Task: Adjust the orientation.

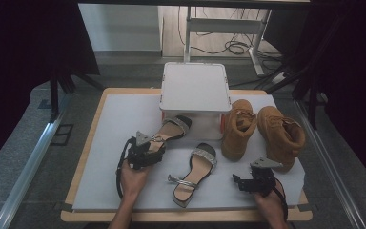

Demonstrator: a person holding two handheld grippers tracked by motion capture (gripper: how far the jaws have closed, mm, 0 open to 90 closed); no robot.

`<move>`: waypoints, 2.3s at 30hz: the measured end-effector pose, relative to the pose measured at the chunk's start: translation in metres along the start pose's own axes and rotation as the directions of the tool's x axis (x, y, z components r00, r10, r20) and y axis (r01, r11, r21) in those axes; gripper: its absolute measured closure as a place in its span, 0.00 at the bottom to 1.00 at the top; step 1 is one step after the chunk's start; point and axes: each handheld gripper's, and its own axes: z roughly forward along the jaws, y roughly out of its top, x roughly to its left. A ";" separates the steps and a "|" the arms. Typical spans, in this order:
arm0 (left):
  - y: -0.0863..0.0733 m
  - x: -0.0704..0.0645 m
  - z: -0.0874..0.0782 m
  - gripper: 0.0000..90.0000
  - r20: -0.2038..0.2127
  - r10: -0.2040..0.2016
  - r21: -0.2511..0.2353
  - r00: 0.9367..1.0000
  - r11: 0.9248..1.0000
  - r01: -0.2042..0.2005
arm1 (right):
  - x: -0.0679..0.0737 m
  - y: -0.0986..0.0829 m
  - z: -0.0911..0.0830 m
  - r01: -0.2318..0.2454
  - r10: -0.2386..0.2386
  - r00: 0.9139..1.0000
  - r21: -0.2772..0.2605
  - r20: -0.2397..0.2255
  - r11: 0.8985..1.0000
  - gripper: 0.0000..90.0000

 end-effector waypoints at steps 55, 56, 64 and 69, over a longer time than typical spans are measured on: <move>0.035 -0.009 0.076 0.34 -0.103 -0.068 0.039 0.992 0.997 0.072 | 0.000 0.000 0.000 0.000 0.000 1.000 -0.001 0.000 1.000 0.14; 0.033 -0.009 0.071 0.33 -0.101 -0.057 0.036 0.993 0.998 0.061 | 0.000 0.000 0.000 0.000 0.000 1.000 -0.001 0.000 1.000 0.14; 0.023 -0.007 0.039 0.43 -0.071 -0.013 0.015 0.997 1.000 0.014 | 0.000 0.000 0.000 -0.001 0.001 1.000 -0.001 0.000 1.000 0.14; 0.013 -0.003 0.027 0.55 -0.037 -0.006 0.012 0.999 1.000 0.006 | 0.000 0.000 0.000 0.000 0.000 1.000 -0.001 0.000 1.000 0.14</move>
